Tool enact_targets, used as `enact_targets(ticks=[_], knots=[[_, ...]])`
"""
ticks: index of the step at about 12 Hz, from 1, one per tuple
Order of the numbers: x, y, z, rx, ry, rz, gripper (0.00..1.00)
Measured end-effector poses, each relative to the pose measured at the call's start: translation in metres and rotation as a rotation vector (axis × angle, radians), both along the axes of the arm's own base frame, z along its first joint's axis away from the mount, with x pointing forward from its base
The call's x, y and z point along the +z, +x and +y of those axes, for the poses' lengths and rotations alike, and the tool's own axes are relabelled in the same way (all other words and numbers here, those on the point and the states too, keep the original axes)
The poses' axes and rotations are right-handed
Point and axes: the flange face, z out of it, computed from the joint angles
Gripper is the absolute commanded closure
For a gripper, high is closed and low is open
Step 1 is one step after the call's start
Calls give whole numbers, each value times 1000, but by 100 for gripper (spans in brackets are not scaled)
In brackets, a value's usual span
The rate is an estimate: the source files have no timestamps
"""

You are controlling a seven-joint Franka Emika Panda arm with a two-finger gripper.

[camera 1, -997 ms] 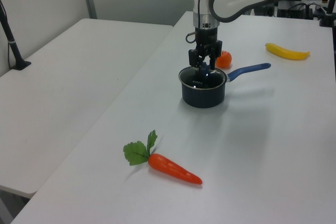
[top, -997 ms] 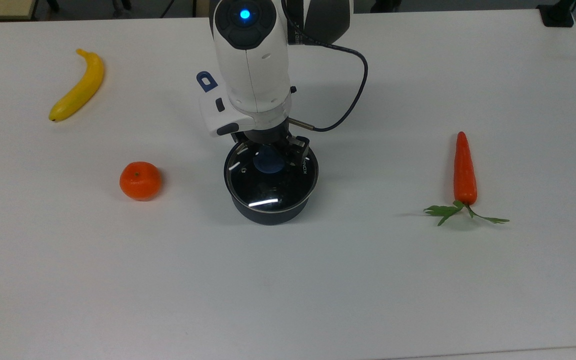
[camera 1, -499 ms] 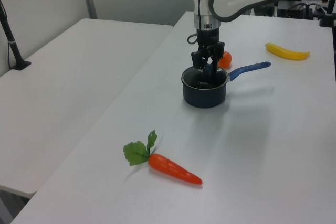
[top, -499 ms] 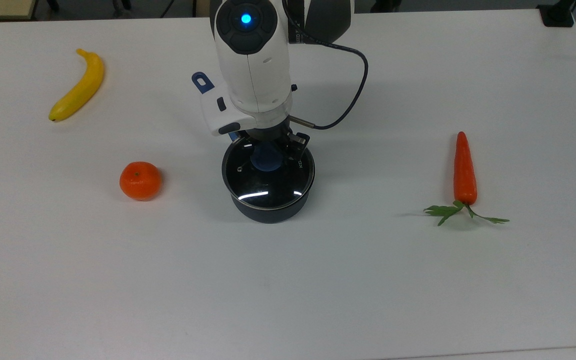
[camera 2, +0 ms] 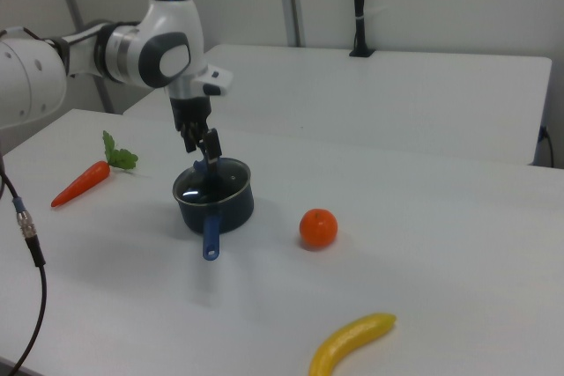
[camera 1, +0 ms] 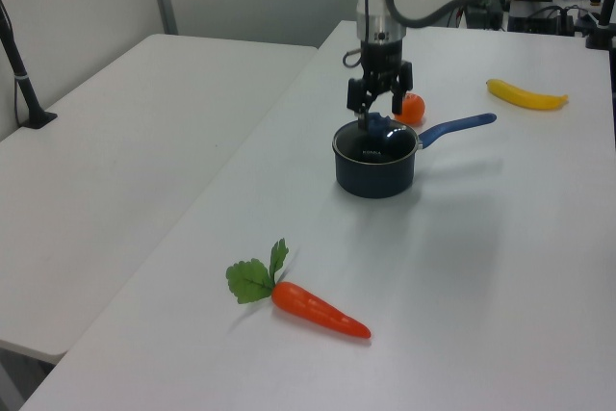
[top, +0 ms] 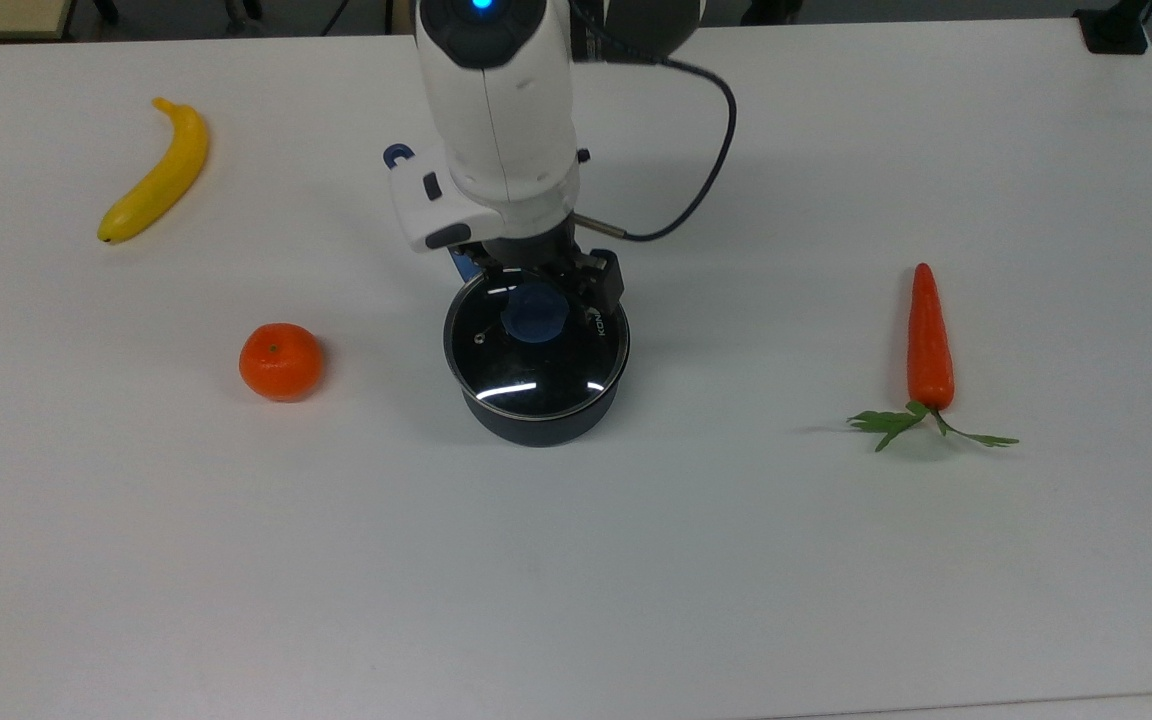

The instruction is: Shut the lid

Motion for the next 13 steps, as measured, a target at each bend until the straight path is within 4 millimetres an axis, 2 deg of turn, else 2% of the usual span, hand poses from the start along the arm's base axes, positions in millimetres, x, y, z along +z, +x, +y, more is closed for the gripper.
enact_targets(ticks=[2,4,8,10,13], knots=[[37,-12,-23,88,13,7,0],[74,-31,-56,199,29,29,0],[134,-80,-138,291,41,-2,0],[147,-102,-164,280,19,15,0],[149,-106,-171,270,13,14,0]])
